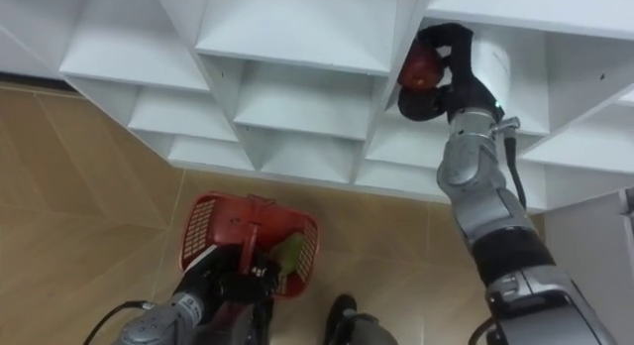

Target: Collect fruits from the closet

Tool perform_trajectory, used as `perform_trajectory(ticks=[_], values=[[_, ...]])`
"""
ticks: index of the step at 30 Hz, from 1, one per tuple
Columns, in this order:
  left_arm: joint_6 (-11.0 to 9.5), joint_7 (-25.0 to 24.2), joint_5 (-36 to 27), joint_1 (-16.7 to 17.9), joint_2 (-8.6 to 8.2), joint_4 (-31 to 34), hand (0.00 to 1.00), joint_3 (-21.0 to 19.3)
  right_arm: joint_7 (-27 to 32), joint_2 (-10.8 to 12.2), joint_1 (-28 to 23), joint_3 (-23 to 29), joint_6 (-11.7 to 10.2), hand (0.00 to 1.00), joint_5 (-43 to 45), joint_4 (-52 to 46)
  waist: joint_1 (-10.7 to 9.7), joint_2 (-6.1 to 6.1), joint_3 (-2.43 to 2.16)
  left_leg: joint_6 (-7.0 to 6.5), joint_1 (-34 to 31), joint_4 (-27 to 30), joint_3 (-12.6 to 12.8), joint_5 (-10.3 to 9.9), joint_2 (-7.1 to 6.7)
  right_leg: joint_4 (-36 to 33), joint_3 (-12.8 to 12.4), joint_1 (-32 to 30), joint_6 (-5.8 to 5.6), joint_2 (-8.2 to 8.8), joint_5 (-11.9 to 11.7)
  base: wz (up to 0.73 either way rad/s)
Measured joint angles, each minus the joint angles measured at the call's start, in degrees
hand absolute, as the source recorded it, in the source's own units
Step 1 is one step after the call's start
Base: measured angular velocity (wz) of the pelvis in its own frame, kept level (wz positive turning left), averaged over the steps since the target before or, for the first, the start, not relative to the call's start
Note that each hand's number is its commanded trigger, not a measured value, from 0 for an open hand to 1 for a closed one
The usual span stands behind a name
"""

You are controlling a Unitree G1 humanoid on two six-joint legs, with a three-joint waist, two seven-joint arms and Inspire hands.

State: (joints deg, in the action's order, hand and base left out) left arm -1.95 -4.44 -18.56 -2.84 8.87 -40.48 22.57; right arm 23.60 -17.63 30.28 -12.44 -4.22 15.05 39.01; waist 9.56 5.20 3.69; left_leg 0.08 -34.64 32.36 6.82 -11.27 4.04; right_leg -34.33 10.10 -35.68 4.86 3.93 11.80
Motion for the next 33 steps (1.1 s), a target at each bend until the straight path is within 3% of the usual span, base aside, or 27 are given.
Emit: perform_trajectory(ticks=[3, 5, 9, 16, 27, 33], values=[[-0.02, 0.28, 0.00, 0.58, -0.07, 0.00, 1.00, -0.01, -1.90, 0.06, -1.92, -0.23, -0.48, 1.00, -0.04, -1.63, -0.02, -0.32, -0.19, 0.16, 1.94, -1.17, 0.74, 0.09, 0.25, 1.07, -0.52, 1.41, 0.08, -0.36, -0.20, -0.10], [-0.05, 0.21, 0.03, 0.95, -0.25, -0.02, 1.00, -0.30, -3.37, 0.10, -3.81, -0.19, -0.79, 1.00, -0.01, -4.14, -0.80, -1.11, -0.82, 0.21, 2.50, -1.79, 0.90, 0.14, 0.20, 1.69, -0.70, 1.84, -0.01, -0.44, -0.35, -0.04], [-0.06, -0.11, 0.03, 1.32, -0.41, -0.41, 1.00, -2.39, -5.51, 0.67, -7.30, -0.18, -1.16, 1.00, -0.41, -7.60, -2.02, -1.38, -1.01, 0.31, 4.04, -2.79, 0.79, 0.19, 0.23, 2.73, -0.72, 3.38, -0.02, -0.63, -0.38, 0.00], [-0.06, -0.18, 0.03, 1.17, -0.41, -0.79, 1.00, -4.02, -8.90, 1.26, -13.45, -0.82, -1.37, 1.00, -0.53, -10.12, -3.43, -2.95, -2.00, 0.28, 6.66, -3.79, 0.81, 0.18, 0.22, 4.35, -0.62, 6.30, -0.40, -0.77, -0.65, 0.00], [-0.21, -0.03, -1.10, 1.14, -0.24, 0.27, 1.00, -4.44, -13.35, 2.53, -19.75, -2.67, -2.14, 1.00, -2.26, -10.40, -5.43, -3.65, -2.40, 0.42, 7.99, -5.52, 1.41, 0.32, 0.40, 5.82, -0.92, 7.43, -0.40, -1.20, -1.02, -0.02], [-2.18, 0.08, -0.97, 1.32, -0.43, 1.20, 1.00, -4.40, -15.04, 3.09, -23.15, -4.40, -2.15, 1.00, -2.21, -11.08, -6.04, -3.67, -2.42, 0.43, 7.75, -5.54, 2.28, 0.30, 0.47, 5.88, -1.81, 6.65, -0.41, -1.42, -1.04, -0.07]])
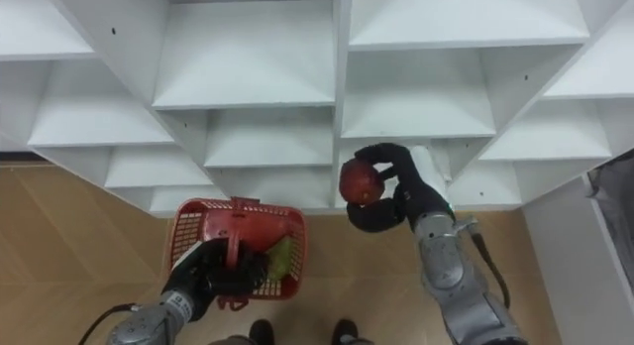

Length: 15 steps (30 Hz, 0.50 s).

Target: Collect fruits from the closet

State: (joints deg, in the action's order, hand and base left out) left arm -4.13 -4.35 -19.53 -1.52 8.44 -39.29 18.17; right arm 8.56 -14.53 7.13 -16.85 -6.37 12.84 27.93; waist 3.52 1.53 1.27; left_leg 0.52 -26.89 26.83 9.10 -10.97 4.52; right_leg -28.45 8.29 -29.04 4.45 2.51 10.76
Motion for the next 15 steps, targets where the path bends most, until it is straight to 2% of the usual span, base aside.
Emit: perform_trajectory(ticks=[7, 10, 15], values=[[-1.41, 0.39, -0.11, 0.00, -0.23, -0.03, 1.00, 0.26, -2.27, 0.27, -2.87, -2.74, -0.50, 1.00, 1.71, -1.75, -0.13, -0.08, -0.06, -0.01, 0.44, -1.09, 0.21, 0.02, -0.17, -0.01, -0.24, 0.04, -0.03, 0.09, 0.01, 0.00], [-1.41, 0.62, -0.11, 0.28, -0.77, -0.02, 1.00, 0.26, -2.58, 1.02, -4.39, -3.00, -1.33, 1.00, 2.65, -1.33, -0.15, -0.36, -0.24, 0.03, 0.51, -1.35, 0.19, 0.09, -0.18, 0.37, -0.16, 0.21, -0.09, 0.05, -0.03, 0.00], [-1.44, 1.62, -0.11, 0.38, -1.33, -0.02, 1.00, 0.34, -3.69, 1.32, -5.92, -3.96, -1.35, 1.00, 3.78, 0.74, -0.08, -0.94, -0.56, 0.02, 0.54, -1.40, 0.24, 0.11, -0.18, 0.94, -0.24, 0.30, -0.17, -0.05, -0.19, 0.00]])
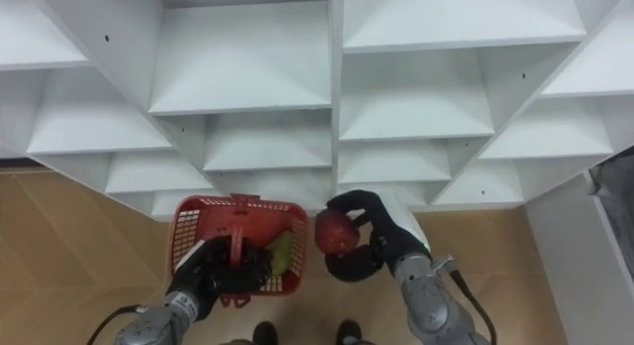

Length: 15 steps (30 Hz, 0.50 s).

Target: Collect fruits from the closet

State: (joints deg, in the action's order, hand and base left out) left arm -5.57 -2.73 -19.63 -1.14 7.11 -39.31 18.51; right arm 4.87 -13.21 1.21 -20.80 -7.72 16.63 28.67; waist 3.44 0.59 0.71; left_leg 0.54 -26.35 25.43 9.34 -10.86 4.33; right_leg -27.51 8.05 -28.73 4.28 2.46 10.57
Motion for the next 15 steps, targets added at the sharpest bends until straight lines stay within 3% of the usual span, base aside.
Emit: perform_trajectory(ticks=[15], values=[[-0.01, -0.80, -0.08, -0.65, -1.46, 0.00, 1.00, 3.63, -1.40, 2.21, 0.00, -0.98, 0.17, 1.00, 0.43, 0.44, -0.04, -0.67, 0.17, 0.11, -0.16, -0.75, 0.20, 0.05, -0.07, 0.66, -0.08, -0.40, 0.01, -0.22, -0.02, 0.00]])
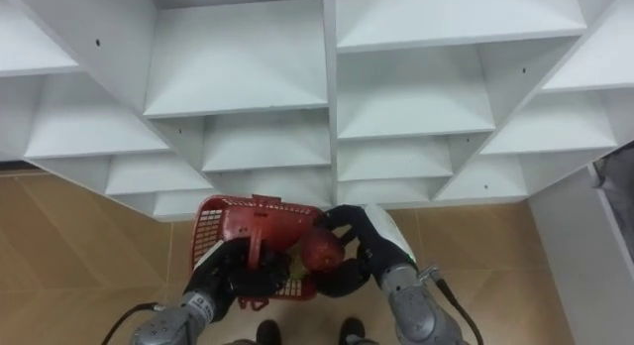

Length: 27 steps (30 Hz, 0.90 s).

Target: Collect fruits from the closet

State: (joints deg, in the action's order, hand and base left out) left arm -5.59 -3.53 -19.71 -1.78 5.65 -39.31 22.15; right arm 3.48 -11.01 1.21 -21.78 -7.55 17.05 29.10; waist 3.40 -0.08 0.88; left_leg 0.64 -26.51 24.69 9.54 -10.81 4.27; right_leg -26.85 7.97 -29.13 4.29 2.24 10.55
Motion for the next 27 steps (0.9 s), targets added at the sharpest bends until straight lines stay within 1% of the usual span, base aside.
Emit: perform_trajectory(ticks=[5, 6, 7, 9, 14, 21, 27], values=[[0.00, -1.00, -0.03, -0.03, 0.08, -0.01, 1.00, 0.01, -0.90, 0.30, 0.29, -0.02, 0.14, 1.00, 0.24, 1.07, -0.04, 0.19, 0.16, 0.00, -0.09, -0.01, -0.02, 0.00, 0.02, 0.32, -0.10, 0.00, -0.03, -0.03, 0.02, 0.00], [0.00, -1.19, -0.09, -0.08, 0.06, 0.00, 1.00, 0.03, -1.12, 0.45, 0.78, -0.03, 0.18, 1.00, 0.48, 2.16, -0.02, 0.17, 0.28, 0.00, -0.10, -0.01, -0.15, 0.00, 0.01, 0.34, -0.12, 0.00, -0.04, -0.03, 0.02, 0.00], [0.00, -1.61, -0.17, -0.12, 0.06, 0.00, 1.00, 0.04, -1.17, 0.44, 0.98, -0.02, 0.37, 1.00, 0.89, 2.50, 0.01, 0.13, 0.49, -0.01, -0.13, 0.00, -0.16, 0.00, 0.01, 0.34, -0.13, -0.03, -0.05, -0.03, 0.03, 0.00], [0.01, -1.92, -0.45, -0.11, 0.13, -0.01, 1.00, 0.05, -1.17, 0.47, 1.08, -0.02, 0.89, 1.00, 1.28, 2.50, 0.02, 0.14, 0.61, 0.00, -0.31, 0.01, -0.17, 0.00, 0.01, 0.34, -0.13, -0.21, -0.05, -0.05, 0.03, 0.00], [0.02, -2.26, -0.95, -0.06, 0.15, -0.01, 1.00, 0.08, -1.17, 0.53, 1.36, -0.01, 1.35, 1.00, 1.29, 2.64, 0.00, 0.12, 0.61, -0.01, -1.25, 0.15, -0.18, 0.01, 0.02, 0.31, -0.15, -1.10, -0.03, -0.09, 0.00, 0.00], [0.02, -3.57, -0.95, -0.09, 0.23, -0.01, 1.00, 0.05, -1.13, 0.57, 2.46, 0.02, 1.35, 1.00, 1.31, 2.63, -0.02, 0.12, 0.61, -0.01, -1.42, 0.14, -0.18, 0.01, 0.02, 0.72, -0.12, -1.11, -0.04, -0.18, 0.00, 0.00], [0.02, -4.16, -0.92, -0.09, 0.29, -0.04, 1.00, 0.09, -1.05, 1.85, 2.55, 0.05, 1.35, 1.00, 1.27, 2.88, -0.08, 0.12, 0.60, 0.00, -1.44, 0.13, -0.22, 0.01, 0.07, 0.93, -0.08, -0.98, -0.05, -0.23, -0.01, 0.00]])
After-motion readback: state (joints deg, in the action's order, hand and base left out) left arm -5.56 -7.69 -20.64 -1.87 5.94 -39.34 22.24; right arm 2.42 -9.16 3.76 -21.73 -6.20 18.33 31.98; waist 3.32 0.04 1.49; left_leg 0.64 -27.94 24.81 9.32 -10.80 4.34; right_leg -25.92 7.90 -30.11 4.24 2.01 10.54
